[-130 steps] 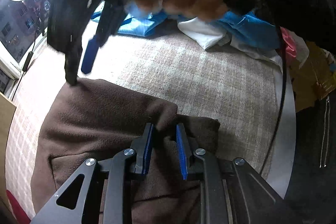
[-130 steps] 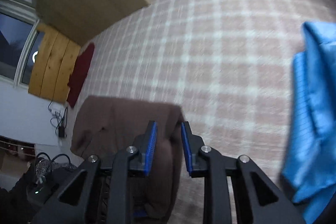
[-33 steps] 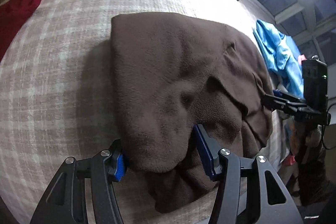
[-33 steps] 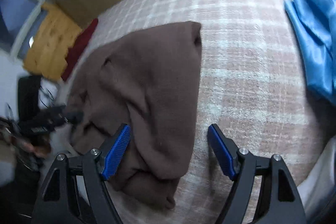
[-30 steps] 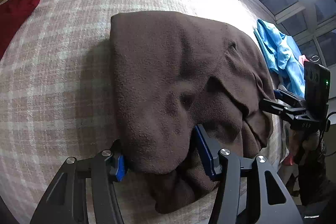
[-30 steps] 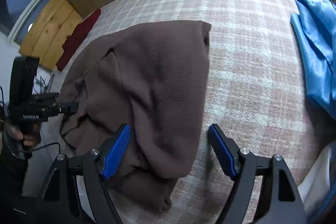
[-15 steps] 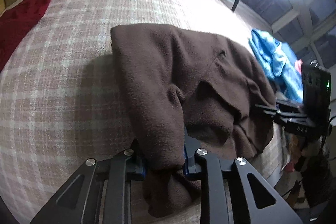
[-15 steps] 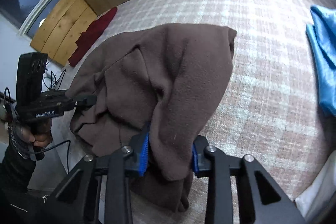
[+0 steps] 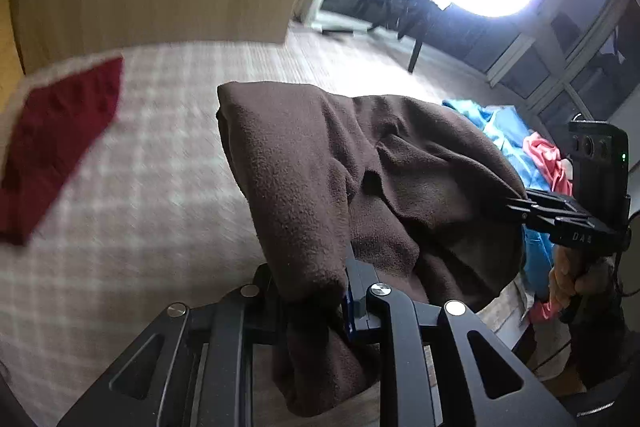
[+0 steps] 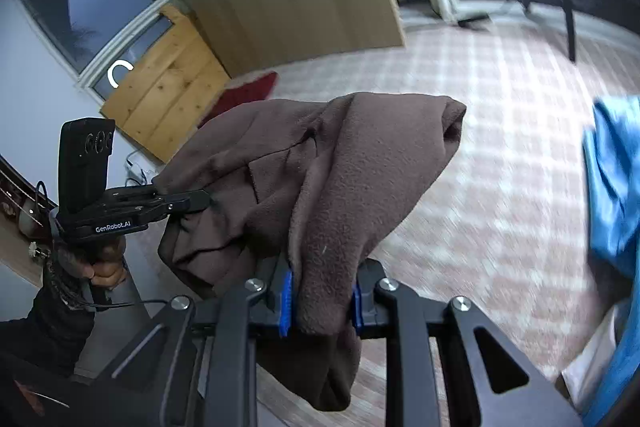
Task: Fold clothes
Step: 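Grasp the folded brown bundle with both tools and lift it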
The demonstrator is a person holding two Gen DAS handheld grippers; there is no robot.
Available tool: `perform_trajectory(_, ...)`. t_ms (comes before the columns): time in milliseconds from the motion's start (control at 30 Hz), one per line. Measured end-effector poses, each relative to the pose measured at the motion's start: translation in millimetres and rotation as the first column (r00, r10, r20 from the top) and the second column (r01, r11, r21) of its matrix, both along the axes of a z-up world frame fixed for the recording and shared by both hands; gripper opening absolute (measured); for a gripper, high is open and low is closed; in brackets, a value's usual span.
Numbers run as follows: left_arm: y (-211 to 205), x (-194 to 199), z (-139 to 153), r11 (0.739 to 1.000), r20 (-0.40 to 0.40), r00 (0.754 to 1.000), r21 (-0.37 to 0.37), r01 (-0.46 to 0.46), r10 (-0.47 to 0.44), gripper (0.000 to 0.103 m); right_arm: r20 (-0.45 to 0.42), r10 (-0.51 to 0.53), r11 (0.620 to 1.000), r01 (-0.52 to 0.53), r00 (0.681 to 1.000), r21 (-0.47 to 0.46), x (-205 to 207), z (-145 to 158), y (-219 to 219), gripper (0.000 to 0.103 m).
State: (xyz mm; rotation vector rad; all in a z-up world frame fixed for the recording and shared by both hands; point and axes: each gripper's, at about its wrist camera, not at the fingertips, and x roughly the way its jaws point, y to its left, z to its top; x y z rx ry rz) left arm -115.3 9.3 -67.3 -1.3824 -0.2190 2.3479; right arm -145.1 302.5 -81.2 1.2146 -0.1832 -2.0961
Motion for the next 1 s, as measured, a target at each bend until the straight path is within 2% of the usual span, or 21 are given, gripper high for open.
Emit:
perform_trajectory(133,-42.6,-11.4,22.0,1.0,-0.051,0.999,-0.006,0.012,-0.013,0.019,-0.069,0.022,1.0,-0.022,0.997,0.009,-5.3,30.7,-50.2,0.021)
perform_trajectory(233,-65.9,-14.8,21.1,0.999,-0.056,0.998,-0.009,0.033,-0.034,0.019,-0.07,0.006,1.0,-0.004,0.998,0.03,-9.2,32.5,-83.3,0.021)
perform_trajectory(333,-66.9,-17.7,1.5,0.997,-0.04,0.996,-0.023,0.074,-0.075,0.019,-0.026,-0.032,0.997,0.034,0.999,0.075,-13.8,14.6,-95.5,0.021)
perform_trajectory(433,-59.7,-20.6,-26.8,0.993,0.005,0.993,0.005,0.119,-0.119,0.019,0.024,-0.076,0.99,0.073,0.997,0.118,-16.6,-4.9,-99.7,0.02)
perform_trajectory(600,-40.0,-19.4,-52.0,0.981,0.024,0.981,0.021,0.194,-0.195,0.019,0.046,-0.124,0.976,0.113,0.991,0.186,-10.2,-26.5,-97.9,0.02)
perform_trajectory(800,-40.4,-15.9,-58.2,0.971,0.015,0.971,0.036,0.238,-0.238,0.02,0.096,-0.188,0.96,0.163,0.977,0.229,-10.7,-53.9,-84.7,0.021)
perform_trajectory(867,-56.2,-13.2,-52.6,0.971,0.026,0.971,0.037,0.236,-0.237,0.025,0.12,-0.195,0.956,0.162,0.973,0.244,-12.4,-62.9,-80.3,0.021)
perform_trajectory(1000,-87.7,-7.9,-41.6,0.972,0.048,0.971,0.038,0.231,-0.233,0.028,0.151,-0.21,0.951,0.166,0.966,0.26,-15.4,-77.9,-74.2,0.022)
